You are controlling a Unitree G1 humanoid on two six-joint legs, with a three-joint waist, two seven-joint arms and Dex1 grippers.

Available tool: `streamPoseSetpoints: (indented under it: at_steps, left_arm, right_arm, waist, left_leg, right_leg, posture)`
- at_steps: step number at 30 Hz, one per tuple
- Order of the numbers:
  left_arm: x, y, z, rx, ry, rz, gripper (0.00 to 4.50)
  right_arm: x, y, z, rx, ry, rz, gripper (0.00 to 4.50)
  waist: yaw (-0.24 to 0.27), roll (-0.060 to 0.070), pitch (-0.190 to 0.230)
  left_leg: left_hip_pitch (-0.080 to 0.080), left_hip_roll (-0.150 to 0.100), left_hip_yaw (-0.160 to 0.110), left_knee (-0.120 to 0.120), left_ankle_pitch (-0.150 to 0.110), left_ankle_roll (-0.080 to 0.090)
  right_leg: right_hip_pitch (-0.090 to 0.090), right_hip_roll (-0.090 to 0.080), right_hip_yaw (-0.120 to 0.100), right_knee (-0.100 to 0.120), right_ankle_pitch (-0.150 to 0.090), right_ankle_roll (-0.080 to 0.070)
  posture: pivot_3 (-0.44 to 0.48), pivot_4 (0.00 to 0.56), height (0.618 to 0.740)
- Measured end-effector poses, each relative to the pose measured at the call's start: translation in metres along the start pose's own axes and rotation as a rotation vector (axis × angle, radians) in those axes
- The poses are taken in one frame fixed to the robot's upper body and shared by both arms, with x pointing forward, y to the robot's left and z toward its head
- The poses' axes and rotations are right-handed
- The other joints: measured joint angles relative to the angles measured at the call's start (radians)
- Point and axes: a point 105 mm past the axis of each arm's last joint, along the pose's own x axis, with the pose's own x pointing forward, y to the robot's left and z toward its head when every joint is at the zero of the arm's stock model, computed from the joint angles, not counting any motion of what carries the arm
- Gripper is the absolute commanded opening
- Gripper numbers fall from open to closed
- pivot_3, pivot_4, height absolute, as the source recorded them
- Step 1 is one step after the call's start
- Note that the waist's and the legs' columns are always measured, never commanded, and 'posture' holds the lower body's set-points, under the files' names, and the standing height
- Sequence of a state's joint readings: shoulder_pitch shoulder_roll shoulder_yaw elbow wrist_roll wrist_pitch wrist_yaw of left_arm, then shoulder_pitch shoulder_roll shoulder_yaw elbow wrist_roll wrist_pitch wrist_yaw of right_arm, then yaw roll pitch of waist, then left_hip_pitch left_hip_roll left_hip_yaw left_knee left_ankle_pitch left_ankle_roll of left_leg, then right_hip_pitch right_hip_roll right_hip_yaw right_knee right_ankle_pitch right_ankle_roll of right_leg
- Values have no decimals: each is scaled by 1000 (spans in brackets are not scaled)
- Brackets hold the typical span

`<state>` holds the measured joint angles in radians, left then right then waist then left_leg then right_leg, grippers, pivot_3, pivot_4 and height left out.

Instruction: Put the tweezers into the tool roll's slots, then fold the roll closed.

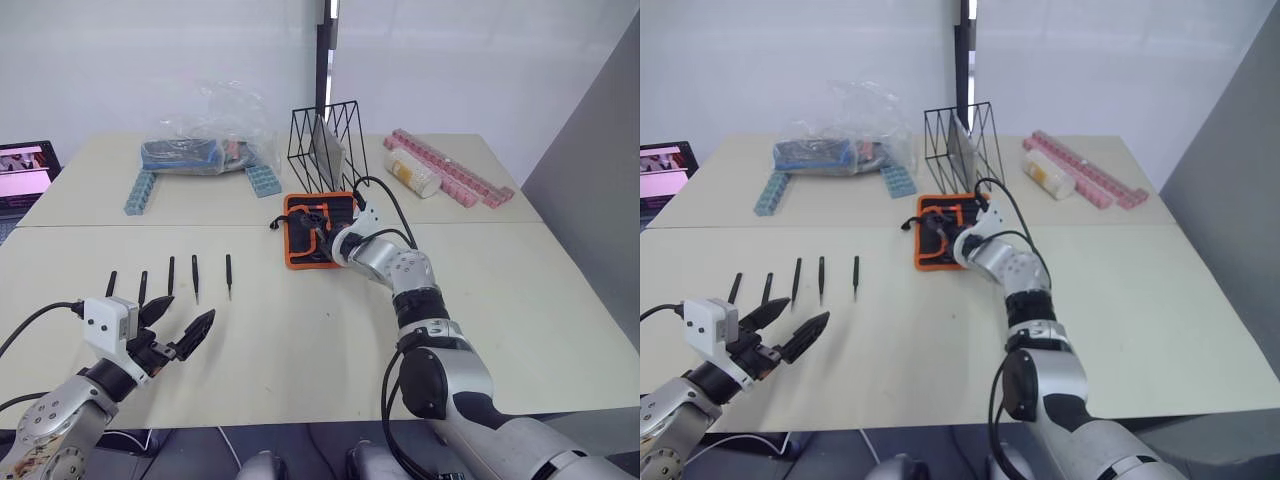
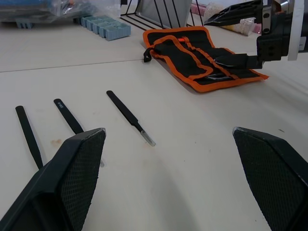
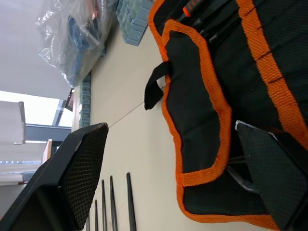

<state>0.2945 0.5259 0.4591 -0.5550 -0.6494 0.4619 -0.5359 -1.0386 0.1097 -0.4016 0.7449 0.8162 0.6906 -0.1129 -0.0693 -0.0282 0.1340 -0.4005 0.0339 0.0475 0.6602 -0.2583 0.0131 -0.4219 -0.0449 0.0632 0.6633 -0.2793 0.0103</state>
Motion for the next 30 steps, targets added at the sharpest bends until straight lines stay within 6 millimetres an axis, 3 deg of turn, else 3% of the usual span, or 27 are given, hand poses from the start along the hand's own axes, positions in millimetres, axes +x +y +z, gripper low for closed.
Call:
streamPoseSetpoints:
  at_steps: [25,30]
  left_arm:
    - [-1,-4,5,9,-13,12,4491]
    - [-1,-4,4,5,-12,11,4500]
  right_arm:
    - [7,-8,-13,-122,10,-31,4500]
    - [9,-12,-15,-118,16,-43,3010]
  waist:
    - [0,0,0]
    - [0,0,0]
  left_leg:
    - [1,0,0,0,0,0]
    - [1,0,0,0,0,0]
  right_leg:
    - [0,0,0,0,0,0]
    - [0,0,0,0,0,0]
  posture:
    - [0,150,737]
    - [0,150,737]
